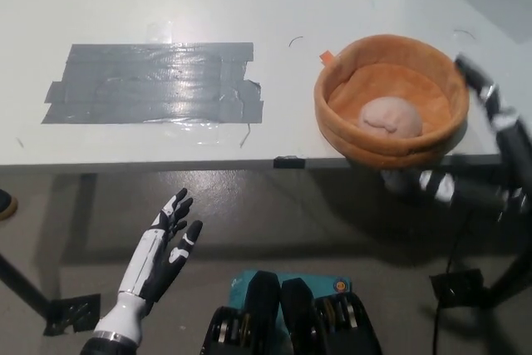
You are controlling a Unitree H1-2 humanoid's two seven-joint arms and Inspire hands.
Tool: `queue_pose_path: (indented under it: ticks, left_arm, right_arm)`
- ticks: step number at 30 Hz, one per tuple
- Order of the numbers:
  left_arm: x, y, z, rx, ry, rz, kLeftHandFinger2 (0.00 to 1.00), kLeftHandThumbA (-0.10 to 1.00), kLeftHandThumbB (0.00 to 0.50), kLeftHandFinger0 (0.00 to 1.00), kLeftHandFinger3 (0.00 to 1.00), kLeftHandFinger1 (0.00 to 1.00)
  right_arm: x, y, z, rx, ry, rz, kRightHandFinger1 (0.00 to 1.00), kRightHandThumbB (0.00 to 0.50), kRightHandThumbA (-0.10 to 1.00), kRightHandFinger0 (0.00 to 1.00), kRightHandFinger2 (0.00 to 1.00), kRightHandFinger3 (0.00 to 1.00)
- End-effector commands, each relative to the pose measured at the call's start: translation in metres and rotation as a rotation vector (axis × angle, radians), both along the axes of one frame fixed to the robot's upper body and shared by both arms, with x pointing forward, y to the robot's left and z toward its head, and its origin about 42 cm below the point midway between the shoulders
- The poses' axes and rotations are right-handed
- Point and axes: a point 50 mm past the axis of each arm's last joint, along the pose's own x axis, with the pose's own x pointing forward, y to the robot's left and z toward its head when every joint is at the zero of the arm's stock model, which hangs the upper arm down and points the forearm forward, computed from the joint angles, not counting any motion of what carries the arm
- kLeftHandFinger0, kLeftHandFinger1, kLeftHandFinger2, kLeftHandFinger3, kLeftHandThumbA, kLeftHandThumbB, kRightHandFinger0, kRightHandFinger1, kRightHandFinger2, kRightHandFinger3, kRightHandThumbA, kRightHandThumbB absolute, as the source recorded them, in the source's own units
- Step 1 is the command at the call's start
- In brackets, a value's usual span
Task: An emotional support dumpling is kept in a soft plate infront in the middle of the desk infront of the robot. The robot extends its right arm to pick up the dumpling and hands it to a person
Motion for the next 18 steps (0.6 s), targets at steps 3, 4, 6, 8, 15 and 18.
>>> queue_pose_path:
  ticks: [3, 4, 6, 8, 15, 18]
  left_arm:
    - [0.009, 0.006, 0.024, 0.037, -0.089, -0.005, 1.00, 0.86, 0.055, 1.00, 1.00, 1.00]
    - [0.010, 0.005, 0.025, 0.042, -0.094, -0.010, 1.00, 0.86, 0.046, 1.00, 1.00, 1.00]
    - [0.011, 0.004, 0.027, 0.049, -0.093, -0.012, 1.00, 0.87, 0.060, 1.00, 1.00, 1.00]
    - [0.011, 0.003, 0.027, 0.049, -0.096, -0.012, 1.00, 0.87, 0.059, 1.00, 1.00, 1.00]
    - [0.011, 0.003, 0.029, 0.056, -0.101, -0.017, 1.00, 0.86, 0.053, 1.00, 1.00, 1.00]
    - [0.013, 0.002, 0.030, 0.062, -0.109, -0.015, 1.00, 0.87, 0.056, 1.00, 1.00, 1.00]
  right_arm:
    - [0.068, 0.001, 0.124, -0.345, 0.134, -0.039, 1.00, 0.303, 1.00, 1.00, 1.00, 1.00]
    - [0.079, 0.005, 0.128, -0.397, 0.145, -0.060, 1.00, 0.316, 1.00, 1.00, 1.00, 1.00]
    - [0.095, 0.012, 0.133, -0.478, 0.166, -0.086, 1.00, 0.347, 1.00, 1.00, 1.00, 1.00]
    - [0.111, 0.021, 0.135, -0.523, 0.197, -0.094, 1.00, 0.329, 1.00, 1.00, 1.00, 1.00]
    - [0.161, 0.048, 0.114, -0.604, 0.397, -0.058, 1.00, 0.330, 1.00, 1.00, 1.00, 1.00]
    - [0.171, 0.053, 0.099, -0.618, 0.465, -0.049, 1.00, 0.337, 1.00, 1.00, 1.00, 1.00]
